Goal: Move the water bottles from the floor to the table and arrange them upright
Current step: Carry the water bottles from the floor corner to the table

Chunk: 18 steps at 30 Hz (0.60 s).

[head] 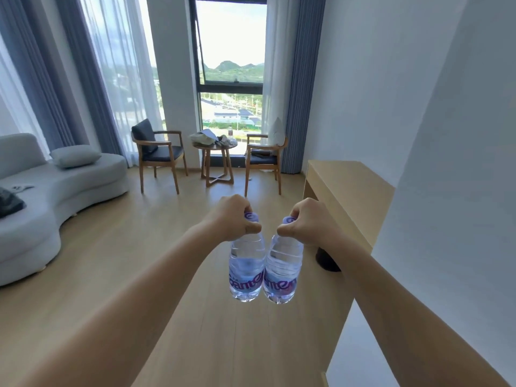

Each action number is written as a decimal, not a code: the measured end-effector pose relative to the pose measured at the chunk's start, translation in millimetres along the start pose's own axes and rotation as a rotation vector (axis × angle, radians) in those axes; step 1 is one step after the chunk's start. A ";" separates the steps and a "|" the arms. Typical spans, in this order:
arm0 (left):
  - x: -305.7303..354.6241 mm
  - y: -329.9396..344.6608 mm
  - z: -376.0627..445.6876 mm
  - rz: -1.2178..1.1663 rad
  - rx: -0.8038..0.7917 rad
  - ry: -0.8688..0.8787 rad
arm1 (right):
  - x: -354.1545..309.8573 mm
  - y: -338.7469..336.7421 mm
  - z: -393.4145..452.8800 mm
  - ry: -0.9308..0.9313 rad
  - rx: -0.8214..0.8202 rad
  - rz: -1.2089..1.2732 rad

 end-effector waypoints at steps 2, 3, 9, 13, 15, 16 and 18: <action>-12.4 -1.5 36.6 0.024 -0.020 0.020 | 4.4 5.5 31.7 0.033 0.045 0.010; -17.5 -2.1 55.0 0.025 -0.024 0.029 | 6.3 7.3 47.2 0.048 0.069 0.009; -41.1 3.1 155.9 -0.034 -0.022 0.079 | 25.7 16.6 136.2 0.129 0.164 0.010; -53.3 24.6 221.0 -0.057 -0.036 0.102 | 54.9 25.2 191.7 0.186 0.208 0.007; -58.9 39.9 254.6 -0.066 -0.062 0.114 | 73.3 29.8 218.9 0.217 0.211 -0.009; -61.4 47.8 272.3 -0.069 -0.070 0.122 | 82.8 31.7 232.6 0.226 0.209 -0.017; -64.5 63.0 307.8 -0.070 -0.079 0.141 | 101.4 33.5 259.3 0.242 0.204 -0.036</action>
Point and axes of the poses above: each hand's wrist, its own z-axis towards the middle knuckle, its own y-axis out of the palm, x = y × z, the point moved 2 cm from there along z, towards the middle knuckle, and after that the axes turned 4 degrees about x, right-handed, at the moved point
